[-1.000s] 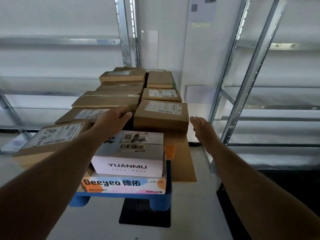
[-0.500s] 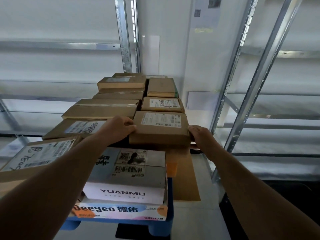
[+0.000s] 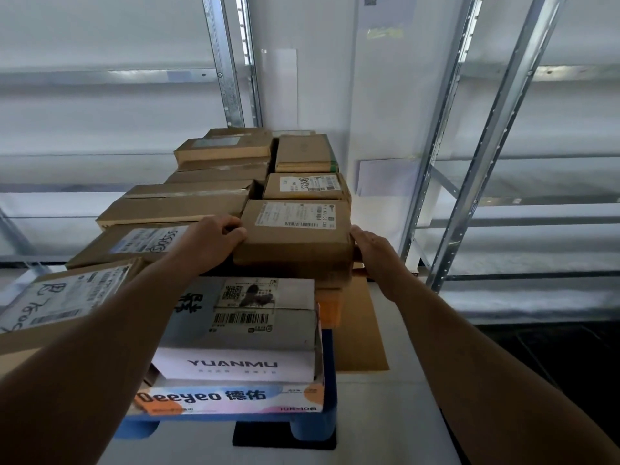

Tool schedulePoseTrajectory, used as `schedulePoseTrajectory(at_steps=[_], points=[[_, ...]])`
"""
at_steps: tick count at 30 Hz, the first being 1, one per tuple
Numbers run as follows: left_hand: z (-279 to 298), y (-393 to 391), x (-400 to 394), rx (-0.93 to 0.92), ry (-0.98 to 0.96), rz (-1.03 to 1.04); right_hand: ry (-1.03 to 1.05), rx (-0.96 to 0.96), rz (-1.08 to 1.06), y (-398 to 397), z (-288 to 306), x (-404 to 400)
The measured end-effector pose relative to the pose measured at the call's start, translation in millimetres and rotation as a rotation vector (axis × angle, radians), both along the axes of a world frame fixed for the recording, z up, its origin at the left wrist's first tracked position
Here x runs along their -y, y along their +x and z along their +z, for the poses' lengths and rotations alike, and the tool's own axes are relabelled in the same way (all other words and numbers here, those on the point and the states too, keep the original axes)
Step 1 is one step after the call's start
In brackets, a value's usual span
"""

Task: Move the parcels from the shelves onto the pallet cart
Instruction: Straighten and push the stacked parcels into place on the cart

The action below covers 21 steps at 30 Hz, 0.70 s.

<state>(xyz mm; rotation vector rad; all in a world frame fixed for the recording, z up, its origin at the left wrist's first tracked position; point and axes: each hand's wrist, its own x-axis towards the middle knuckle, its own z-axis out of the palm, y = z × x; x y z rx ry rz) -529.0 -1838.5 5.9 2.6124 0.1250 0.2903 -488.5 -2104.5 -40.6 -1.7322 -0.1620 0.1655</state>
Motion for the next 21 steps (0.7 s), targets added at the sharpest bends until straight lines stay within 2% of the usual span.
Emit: schedulePoseTrajectory(at_steps=[11, 16, 21], points=[[-4.6, 2.2, -4.0, 0.012, -0.015, 0.053, 0.064, -0.035, 0.017, -3.6, -4.4, -5.0], [-2.3, -1.0, 2.6, 0.052, -0.044, 0.018, -0.062, 0.04, 0.01, -10.5, -17.6, 4.9], [-0.5, -1.0, 7.5, 0.0, 0.015, 0.009, 0.112, -0.106, 0.06, -15.0, -19.2, -3.6]])
